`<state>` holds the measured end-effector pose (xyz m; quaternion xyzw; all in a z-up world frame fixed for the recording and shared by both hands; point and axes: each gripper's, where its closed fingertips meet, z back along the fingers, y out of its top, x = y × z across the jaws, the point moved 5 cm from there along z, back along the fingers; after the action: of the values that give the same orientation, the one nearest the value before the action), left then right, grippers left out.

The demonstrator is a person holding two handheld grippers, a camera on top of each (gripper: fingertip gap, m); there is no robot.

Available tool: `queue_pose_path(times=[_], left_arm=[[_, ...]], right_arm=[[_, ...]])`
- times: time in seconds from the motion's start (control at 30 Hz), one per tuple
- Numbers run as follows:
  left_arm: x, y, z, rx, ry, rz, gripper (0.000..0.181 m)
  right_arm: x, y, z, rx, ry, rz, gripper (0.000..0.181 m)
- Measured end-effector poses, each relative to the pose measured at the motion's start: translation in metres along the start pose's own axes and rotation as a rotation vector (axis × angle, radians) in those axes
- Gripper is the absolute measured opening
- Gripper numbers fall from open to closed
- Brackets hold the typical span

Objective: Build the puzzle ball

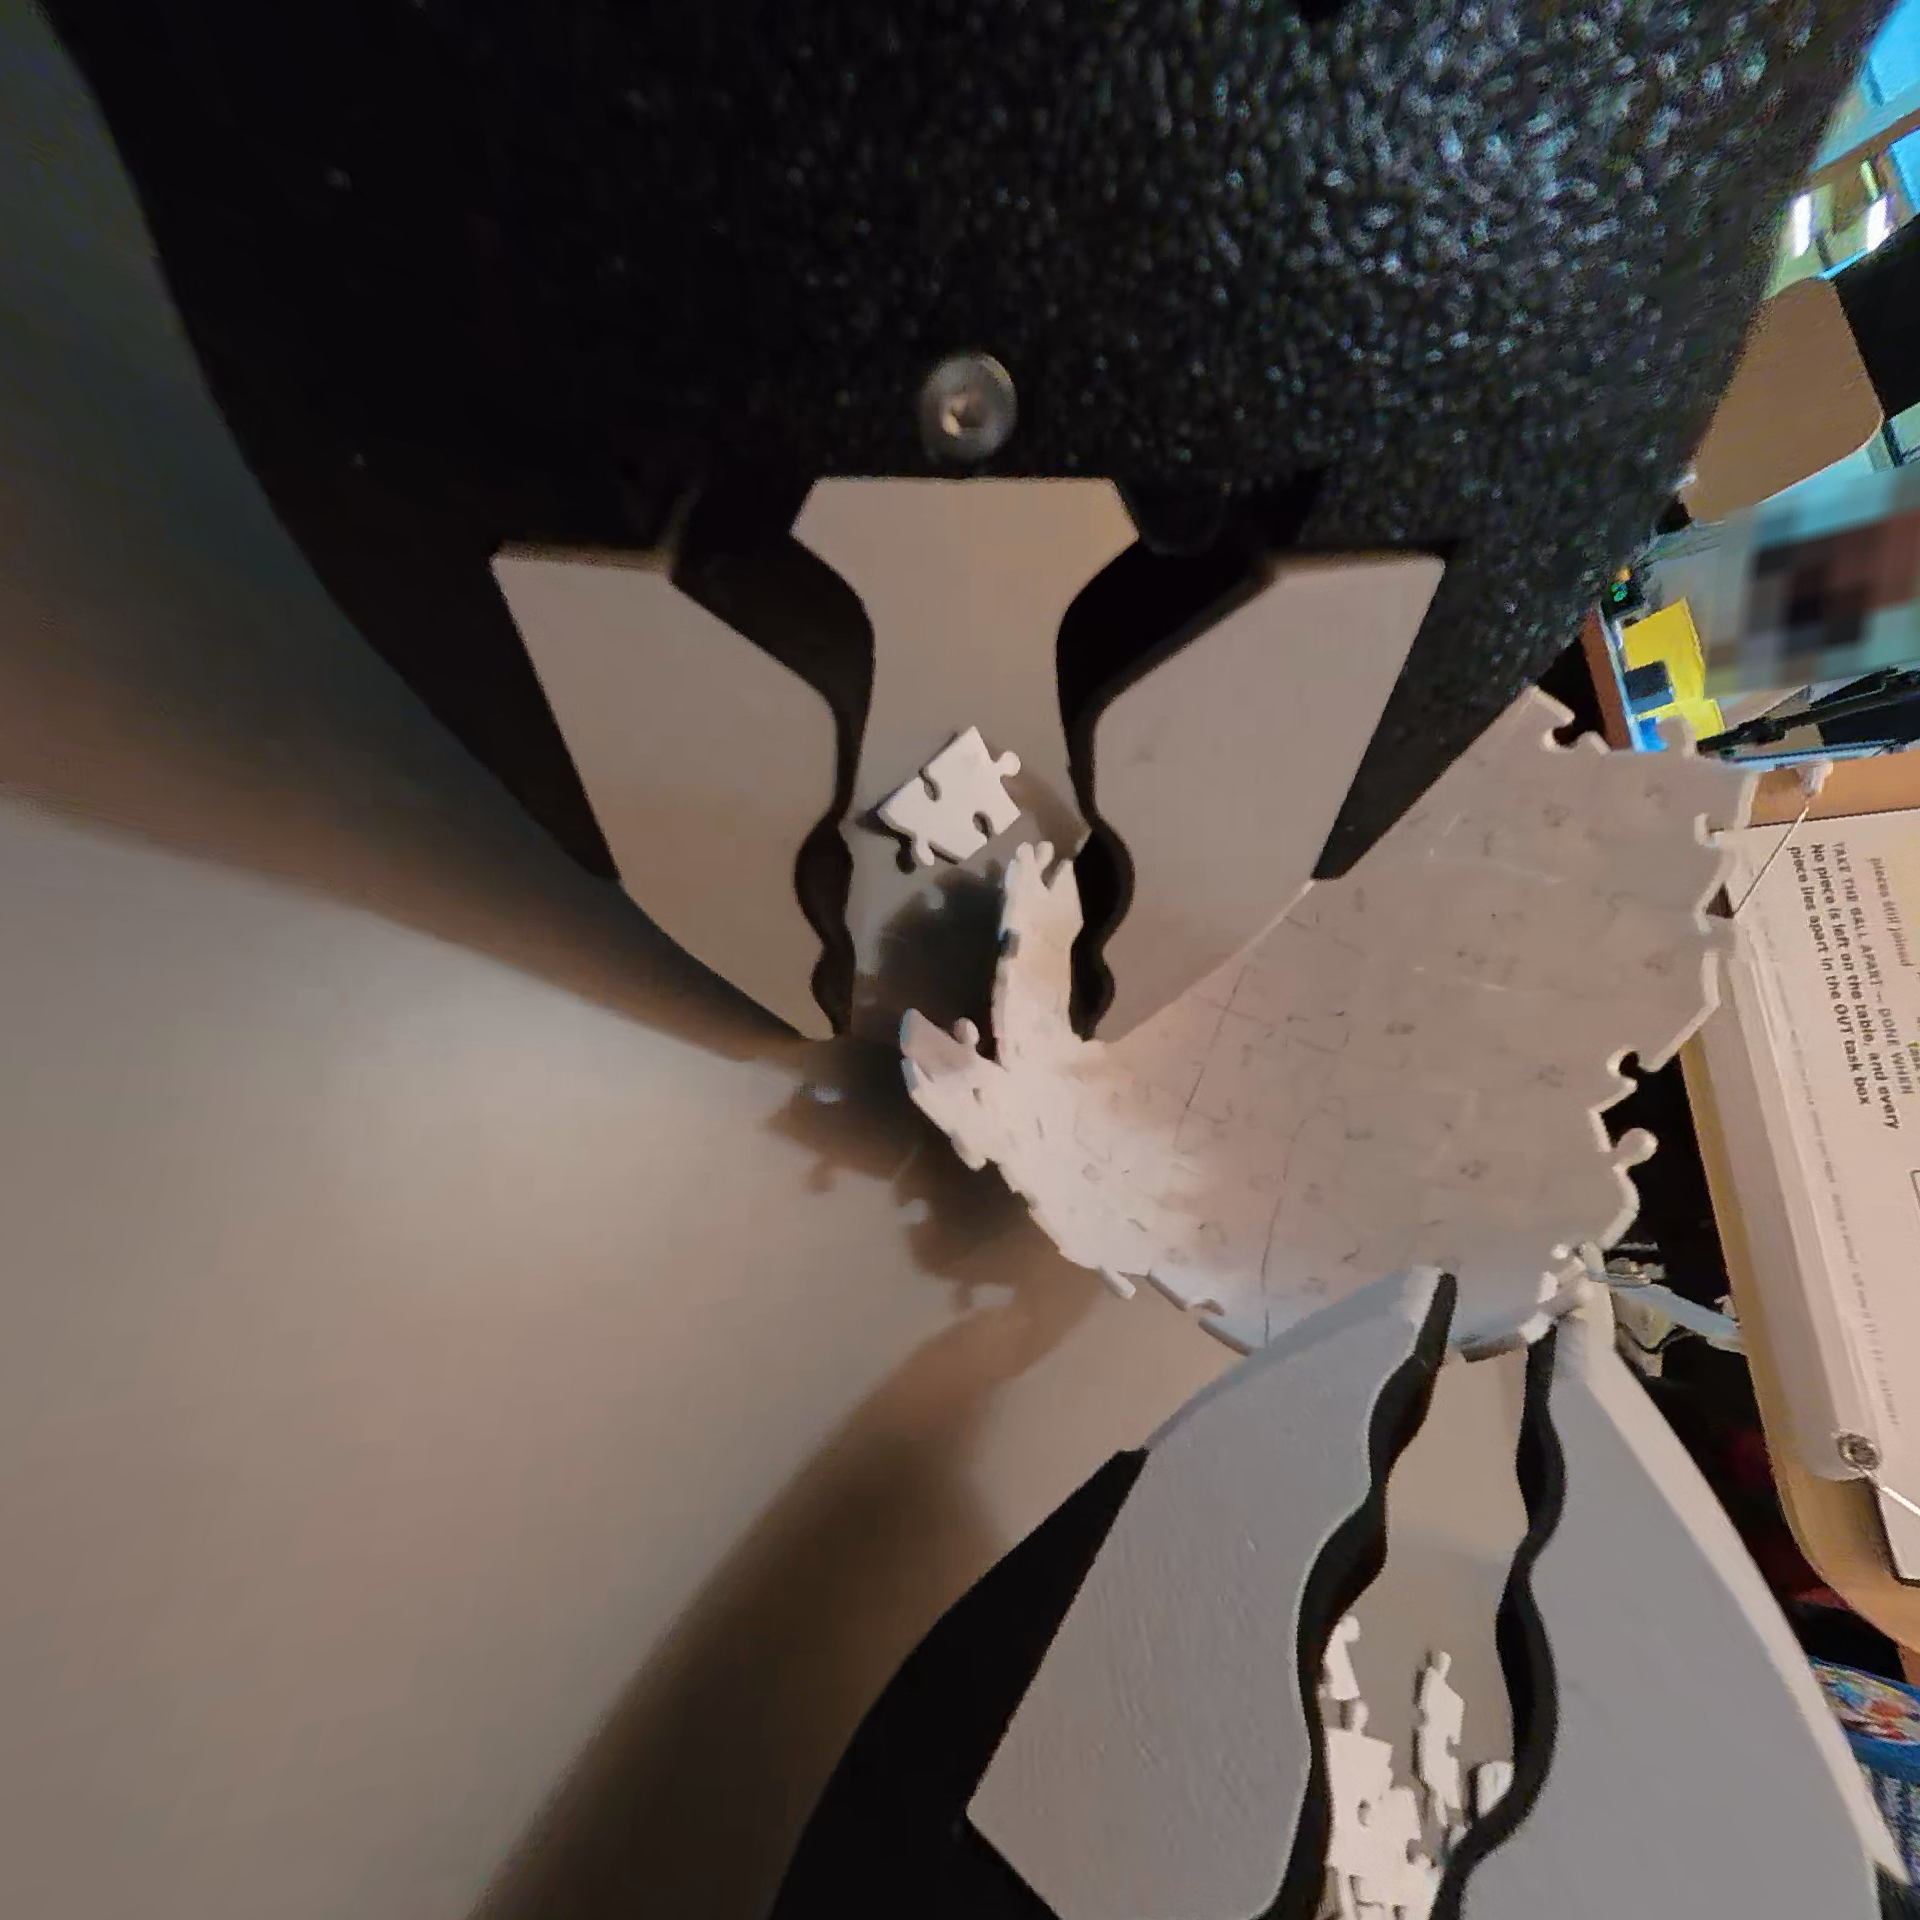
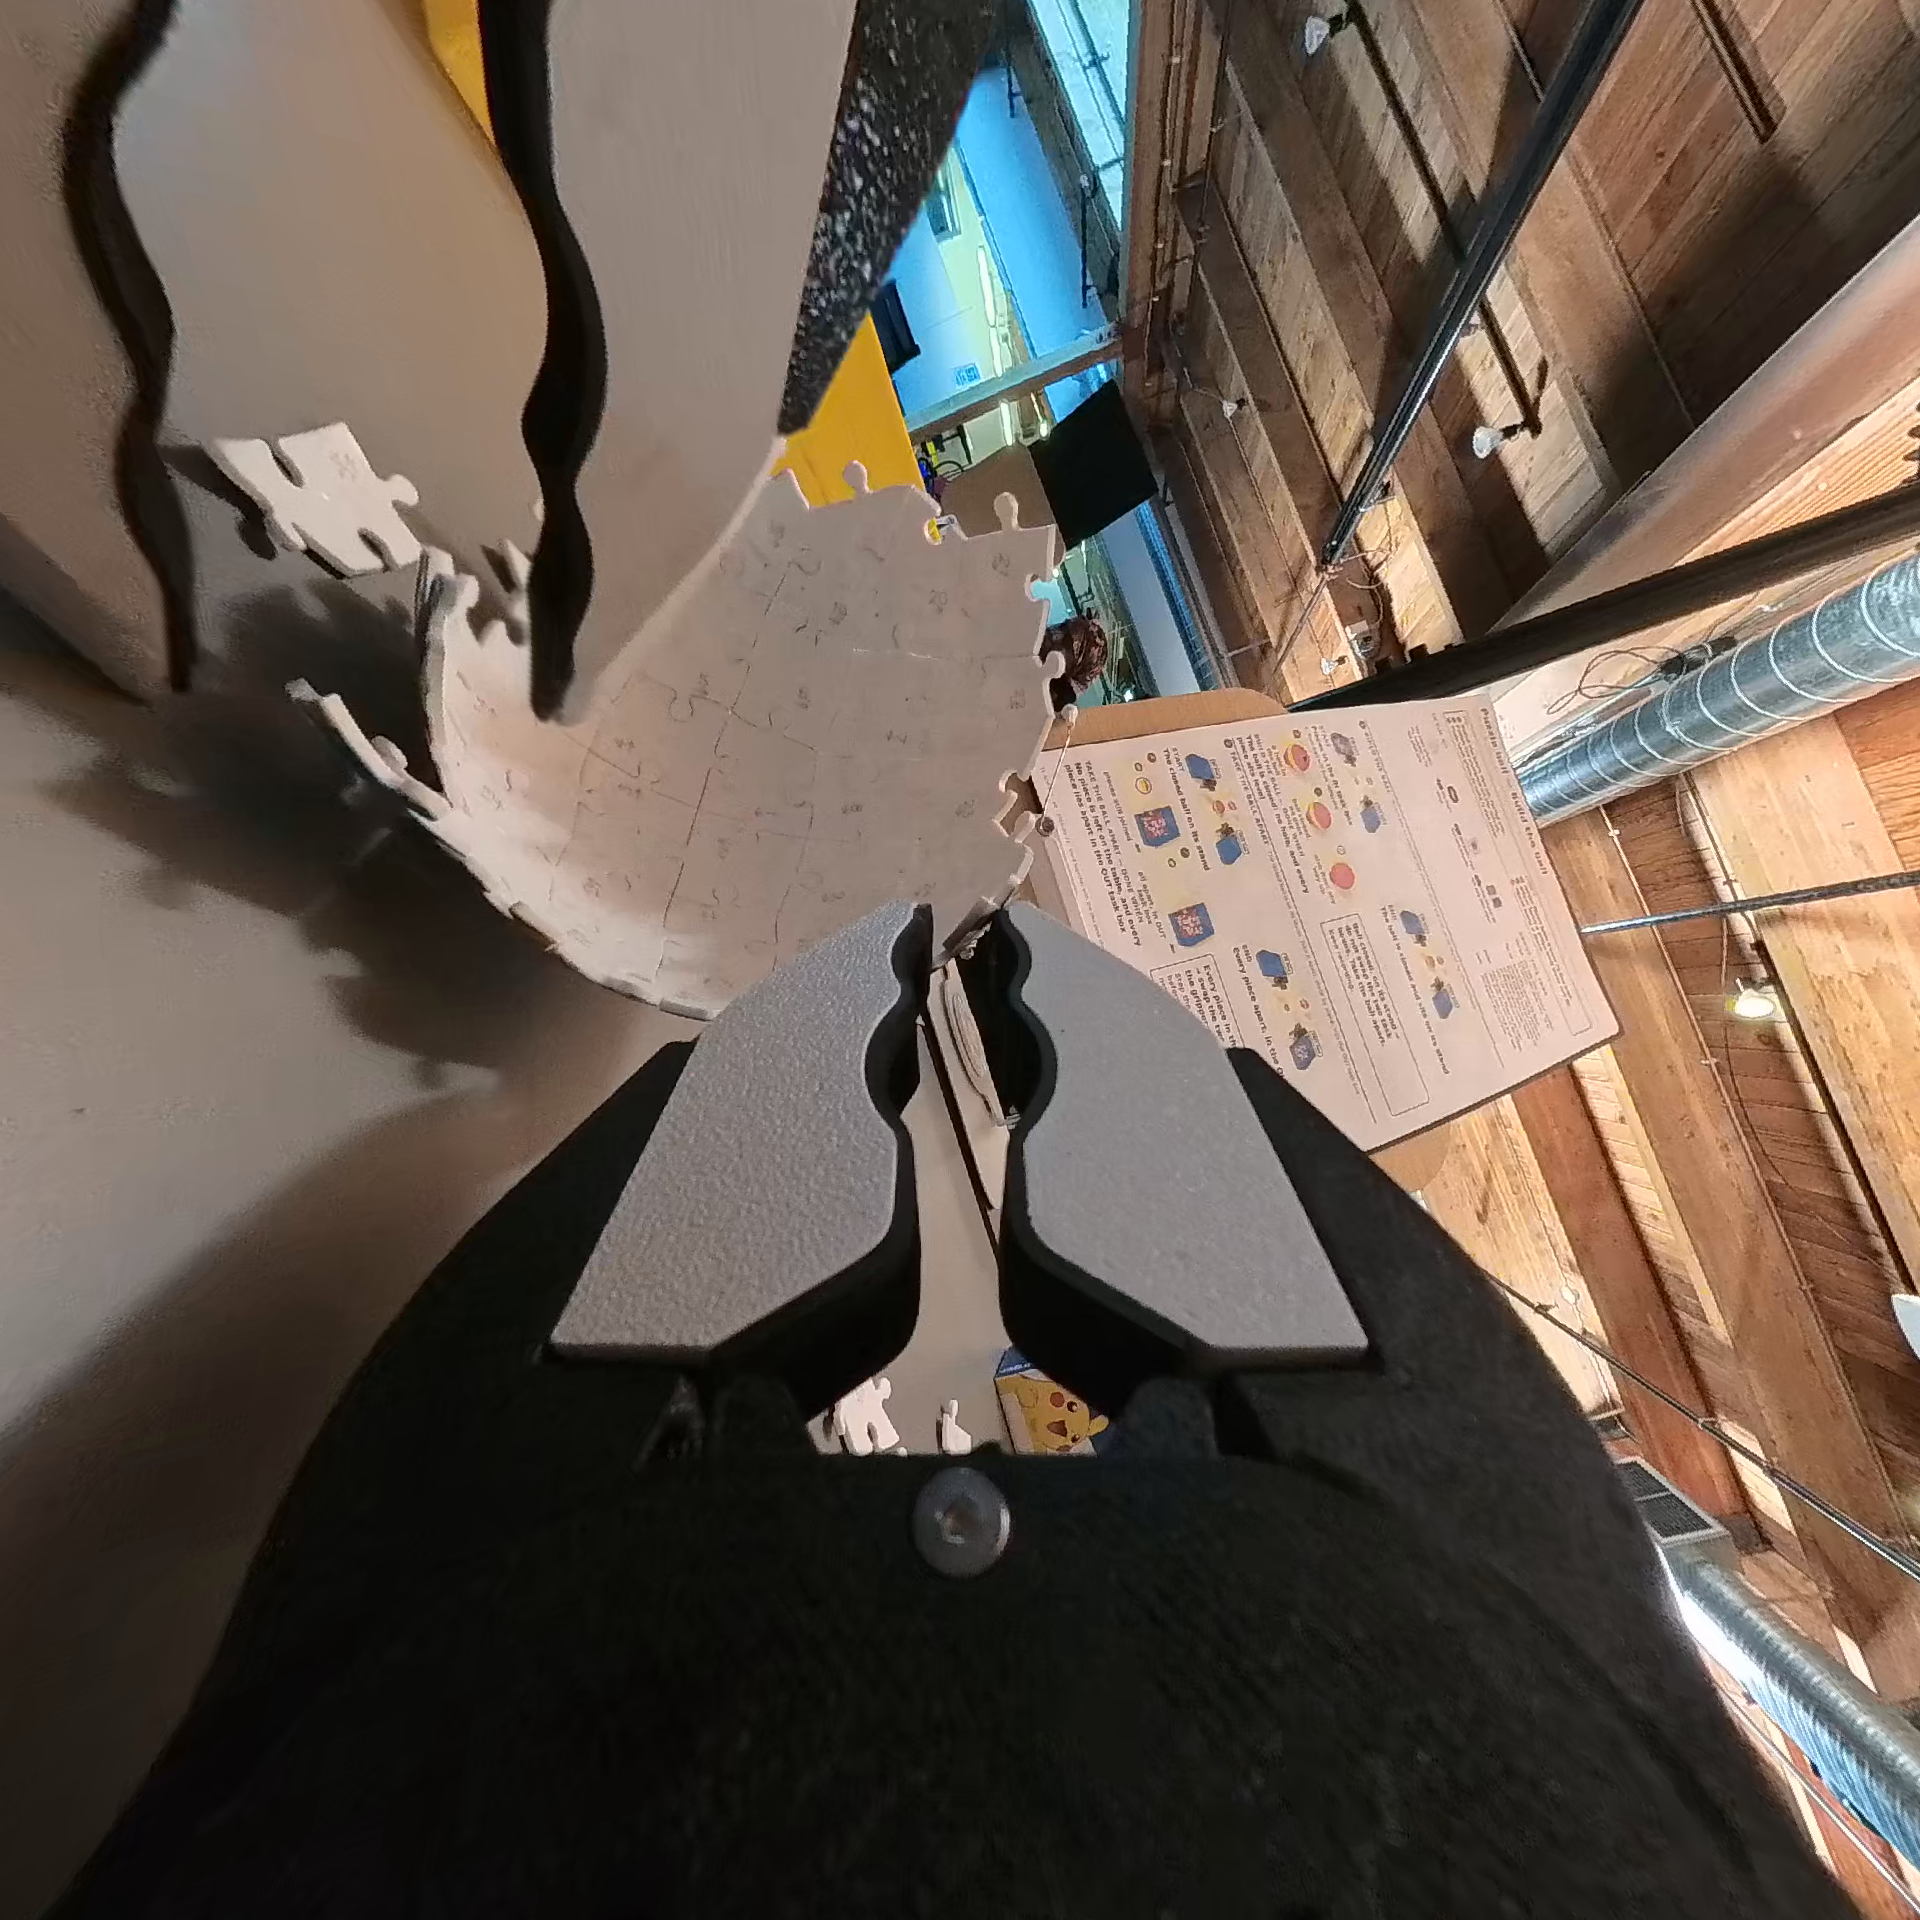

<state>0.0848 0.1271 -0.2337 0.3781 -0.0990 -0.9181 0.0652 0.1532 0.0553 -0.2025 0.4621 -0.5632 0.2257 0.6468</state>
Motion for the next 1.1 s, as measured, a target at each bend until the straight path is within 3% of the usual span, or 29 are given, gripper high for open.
queue_pose_path(times=[0.03,0.17,0.67,0.77,1.1], left_arm=[[-0.001,0.000,-0.002,-0.004,0.012,0.003,0.038],[-0.002,0.001,-0.008,-0.021,0.045,0.009,0.029],[-0.004,-0.001,-0.011,-0.050,0.049,-0.026,0.025],[-0.006,0.000,-0.010,-0.039,0.037,-0.002,0.012],[-0.006,-0.004,-0.015,-0.082,0.056,-0.018,0.013]], right_arm=[[0.000,0.000,0.000,0.000,0.000,0.002,0.010],[0.000,0.000,0.000,-0.003,0.001,0.003,0.010],[-0.001,0.000,0.000,-0.001,0.008,0.001,0.011],[-0.002,-0.001,0.000,-0.007,0.011,0.001,0.011],[-0.002,-0.001,0.000,-0.006,0.014,-0.003,0.011]])
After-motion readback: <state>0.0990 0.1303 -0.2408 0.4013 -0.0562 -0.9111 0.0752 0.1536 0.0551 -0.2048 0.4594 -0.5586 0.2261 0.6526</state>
